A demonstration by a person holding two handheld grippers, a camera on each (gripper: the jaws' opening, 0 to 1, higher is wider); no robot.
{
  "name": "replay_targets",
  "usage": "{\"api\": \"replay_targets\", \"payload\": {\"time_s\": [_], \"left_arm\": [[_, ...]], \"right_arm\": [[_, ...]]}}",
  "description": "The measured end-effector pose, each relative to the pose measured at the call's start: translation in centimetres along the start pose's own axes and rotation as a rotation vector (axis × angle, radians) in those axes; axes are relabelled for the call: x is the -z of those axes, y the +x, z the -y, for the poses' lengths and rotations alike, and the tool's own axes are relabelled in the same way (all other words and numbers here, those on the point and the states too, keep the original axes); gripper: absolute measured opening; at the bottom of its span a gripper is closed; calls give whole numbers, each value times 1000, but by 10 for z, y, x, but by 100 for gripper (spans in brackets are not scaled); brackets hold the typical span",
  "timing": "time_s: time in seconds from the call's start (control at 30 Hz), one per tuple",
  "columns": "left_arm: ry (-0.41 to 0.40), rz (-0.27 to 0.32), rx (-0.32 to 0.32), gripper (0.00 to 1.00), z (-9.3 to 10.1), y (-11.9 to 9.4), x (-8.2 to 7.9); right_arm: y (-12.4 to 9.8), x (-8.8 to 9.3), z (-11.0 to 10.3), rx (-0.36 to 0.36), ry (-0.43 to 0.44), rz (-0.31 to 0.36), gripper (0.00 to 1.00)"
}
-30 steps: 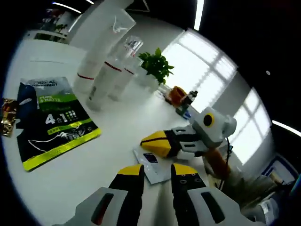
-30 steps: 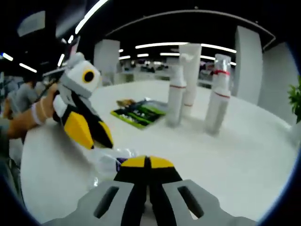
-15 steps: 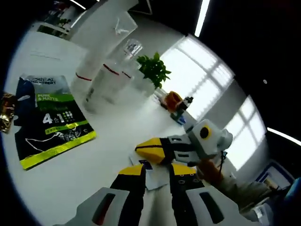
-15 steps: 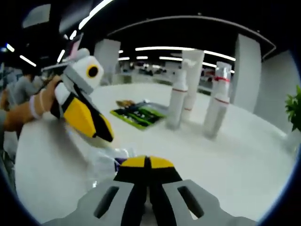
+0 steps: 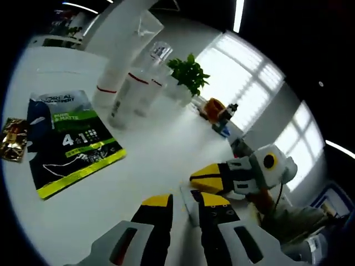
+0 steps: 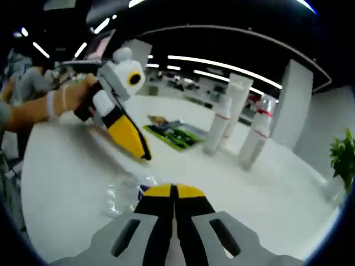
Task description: Arrange the skincare products in the storage area until every visible bottle or jar stands upright without overlapping.
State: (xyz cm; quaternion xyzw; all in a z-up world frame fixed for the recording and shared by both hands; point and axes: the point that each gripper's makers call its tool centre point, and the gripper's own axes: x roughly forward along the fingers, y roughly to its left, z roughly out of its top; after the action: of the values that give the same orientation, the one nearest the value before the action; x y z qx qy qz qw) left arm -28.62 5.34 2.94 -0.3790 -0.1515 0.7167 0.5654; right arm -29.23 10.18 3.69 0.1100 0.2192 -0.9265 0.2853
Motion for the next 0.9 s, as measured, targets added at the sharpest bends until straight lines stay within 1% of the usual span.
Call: {"api": "replay_targets", "payload": {"time_s": [0.13, 0.23, 0.37, 0.43, 0.5, 0.57, 0.67, 0.9], "left_arm": [[3, -15, 0, 19, 0, 0, 3], [-3, -21, 6, 19, 1, -2, 4], [-11, -28, 20, 18, 3, -3, 5], [-22, -43, 39, 18, 5, -3, 7], [-38, -63, 80, 18, 12, -3, 11], [-42, -80, 100, 18, 16, -1, 15], [-34, -79, 101, 18, 17, -1, 15], [-41, -75, 111, 17, 17, -1, 16]], "right_arm": [[-7, -2, -2, 4, -4, 21, 0], [-7, 4, -6, -16, 10, 0, 0], [-7, 5, -7, -21, 30, 5, 0], [-5, 8, -7, -24, 42, 5, 0], [-5, 8, -8, -25, 61, 21, 0], [-5, 8, -7, -23, 78, 27, 0], [-5, 9, -7, -23, 102, 37, 0], [-5, 9, -8, -20, 111, 37, 0]]}}
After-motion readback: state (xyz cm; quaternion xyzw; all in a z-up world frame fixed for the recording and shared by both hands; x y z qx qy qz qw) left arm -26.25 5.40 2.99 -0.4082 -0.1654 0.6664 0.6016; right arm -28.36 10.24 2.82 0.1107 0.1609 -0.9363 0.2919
